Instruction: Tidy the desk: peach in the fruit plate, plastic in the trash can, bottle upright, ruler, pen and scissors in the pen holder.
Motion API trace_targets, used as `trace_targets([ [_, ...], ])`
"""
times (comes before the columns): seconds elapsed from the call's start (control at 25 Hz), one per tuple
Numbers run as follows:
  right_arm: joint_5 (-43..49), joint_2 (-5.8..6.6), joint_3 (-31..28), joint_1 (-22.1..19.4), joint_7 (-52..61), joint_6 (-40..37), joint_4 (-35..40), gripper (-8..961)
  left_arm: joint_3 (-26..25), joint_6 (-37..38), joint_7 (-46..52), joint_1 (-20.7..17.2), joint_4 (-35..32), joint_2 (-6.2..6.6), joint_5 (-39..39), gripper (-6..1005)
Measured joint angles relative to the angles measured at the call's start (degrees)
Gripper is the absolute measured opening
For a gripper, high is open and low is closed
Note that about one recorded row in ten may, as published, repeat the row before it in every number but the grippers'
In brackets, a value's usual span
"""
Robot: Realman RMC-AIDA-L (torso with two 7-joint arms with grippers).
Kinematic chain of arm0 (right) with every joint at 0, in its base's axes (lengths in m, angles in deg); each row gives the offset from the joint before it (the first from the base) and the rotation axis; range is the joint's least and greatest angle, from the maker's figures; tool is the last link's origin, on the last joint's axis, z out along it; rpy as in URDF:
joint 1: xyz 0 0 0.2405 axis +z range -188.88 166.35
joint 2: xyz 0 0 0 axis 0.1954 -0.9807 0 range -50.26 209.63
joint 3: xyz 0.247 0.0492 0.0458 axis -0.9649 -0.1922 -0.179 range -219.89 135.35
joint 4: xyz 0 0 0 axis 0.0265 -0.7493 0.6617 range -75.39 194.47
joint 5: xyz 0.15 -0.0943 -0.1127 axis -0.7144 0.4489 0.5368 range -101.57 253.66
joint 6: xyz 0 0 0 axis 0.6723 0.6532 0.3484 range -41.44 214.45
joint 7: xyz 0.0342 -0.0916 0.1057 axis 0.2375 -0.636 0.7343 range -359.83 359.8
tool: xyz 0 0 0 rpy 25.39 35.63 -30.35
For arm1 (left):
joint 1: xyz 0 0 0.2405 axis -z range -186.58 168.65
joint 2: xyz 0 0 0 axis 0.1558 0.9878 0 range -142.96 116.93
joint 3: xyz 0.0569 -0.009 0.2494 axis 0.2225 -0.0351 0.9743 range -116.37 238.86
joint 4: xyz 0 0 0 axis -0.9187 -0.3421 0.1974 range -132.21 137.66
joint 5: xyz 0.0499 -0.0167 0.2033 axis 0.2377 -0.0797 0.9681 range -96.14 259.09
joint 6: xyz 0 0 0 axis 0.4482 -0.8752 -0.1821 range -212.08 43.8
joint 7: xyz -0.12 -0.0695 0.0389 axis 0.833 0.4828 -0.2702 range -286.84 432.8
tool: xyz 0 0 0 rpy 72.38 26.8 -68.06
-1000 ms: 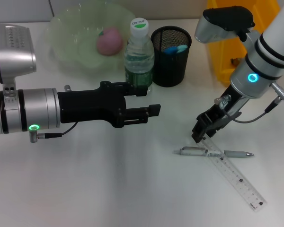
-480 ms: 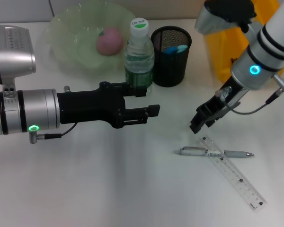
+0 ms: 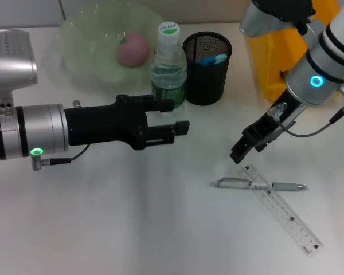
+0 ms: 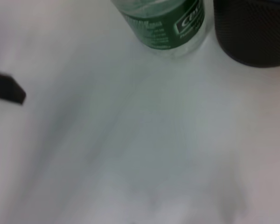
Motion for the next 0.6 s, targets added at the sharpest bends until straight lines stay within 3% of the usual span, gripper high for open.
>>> trace_targets([
  [0.16, -0.57, -0.18, 1.33, -1.77, 0.36, -0.70, 2.74, 638, -1.26, 0.00, -0.01, -0.07, 0.00, 0.10, 0.01, 658],
  [0.44, -3.66, -0.23, 11.73, -6.81, 5.76, -0.03, 12.60, 638, -2.08, 0.00, -0.03, 0.21, 0.00, 0.20, 0.16, 658],
  [0.6, -3.73, -0.24, 13.23, -8.10, 7.18, 0.15, 14.24, 637, -2.19, 0.00, -0.03, 0.27, -0.10, 0.19, 0.16, 658],
])
